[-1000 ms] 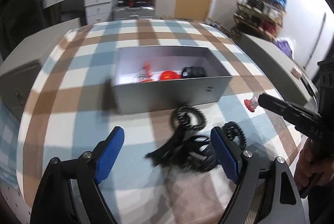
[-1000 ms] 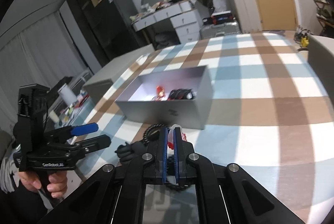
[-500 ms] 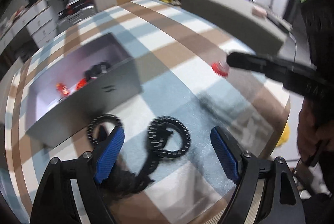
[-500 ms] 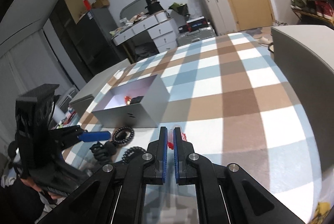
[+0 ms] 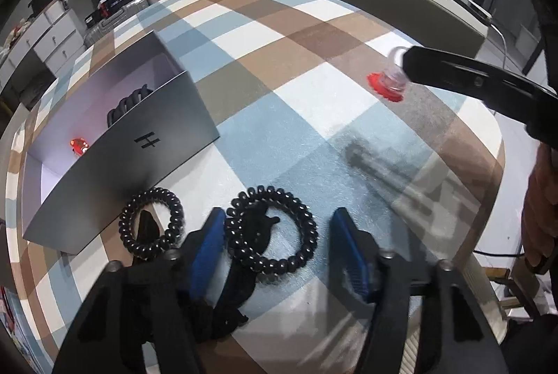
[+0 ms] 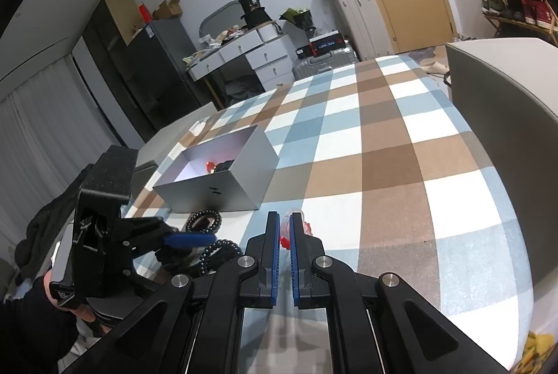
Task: Organize jewelry
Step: 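Grasp the black beaded bracelet with the left gripper while the right holds the pacifier item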
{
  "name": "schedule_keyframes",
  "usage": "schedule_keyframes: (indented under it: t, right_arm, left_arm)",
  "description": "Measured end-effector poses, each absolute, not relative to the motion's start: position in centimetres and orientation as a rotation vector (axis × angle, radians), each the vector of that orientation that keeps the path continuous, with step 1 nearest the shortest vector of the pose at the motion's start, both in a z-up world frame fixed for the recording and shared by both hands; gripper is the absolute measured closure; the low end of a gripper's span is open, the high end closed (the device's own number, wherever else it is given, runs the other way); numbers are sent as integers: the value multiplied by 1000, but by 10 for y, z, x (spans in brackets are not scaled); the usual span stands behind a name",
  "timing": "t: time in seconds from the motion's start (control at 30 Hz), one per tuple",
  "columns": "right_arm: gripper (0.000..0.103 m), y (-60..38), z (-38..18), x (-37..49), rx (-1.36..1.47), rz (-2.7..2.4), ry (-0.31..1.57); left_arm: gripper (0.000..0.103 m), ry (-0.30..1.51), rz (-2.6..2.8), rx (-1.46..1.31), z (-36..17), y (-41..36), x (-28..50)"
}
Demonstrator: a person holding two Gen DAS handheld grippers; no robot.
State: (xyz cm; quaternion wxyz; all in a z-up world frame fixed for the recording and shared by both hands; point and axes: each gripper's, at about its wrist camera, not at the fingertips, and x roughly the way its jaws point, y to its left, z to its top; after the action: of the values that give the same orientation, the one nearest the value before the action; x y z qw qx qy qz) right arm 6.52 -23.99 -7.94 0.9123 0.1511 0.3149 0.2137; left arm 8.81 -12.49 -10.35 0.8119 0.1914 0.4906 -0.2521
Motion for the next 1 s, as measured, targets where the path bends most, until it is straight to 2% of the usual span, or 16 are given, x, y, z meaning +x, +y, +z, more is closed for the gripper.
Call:
schedule_keyframes:
  t: [0.03,0.2,0.5,1.0]
  right_arm:
    - [98,-240,-80,65,312,440,649]
    - [98,-238,-79,64,310,443,649]
    - [98,-238,-73,62,305,435,636]
    - [98,-199,-31,80,274,557,565]
  left_arm:
    - [58,1047,-547,414,-103,-126,87]
    - [67,1047,-577,426,-101,-129,83]
    - [67,975,-566,295,-70,-111,87]
    - [67,759,-364,5,-9,-30,96]
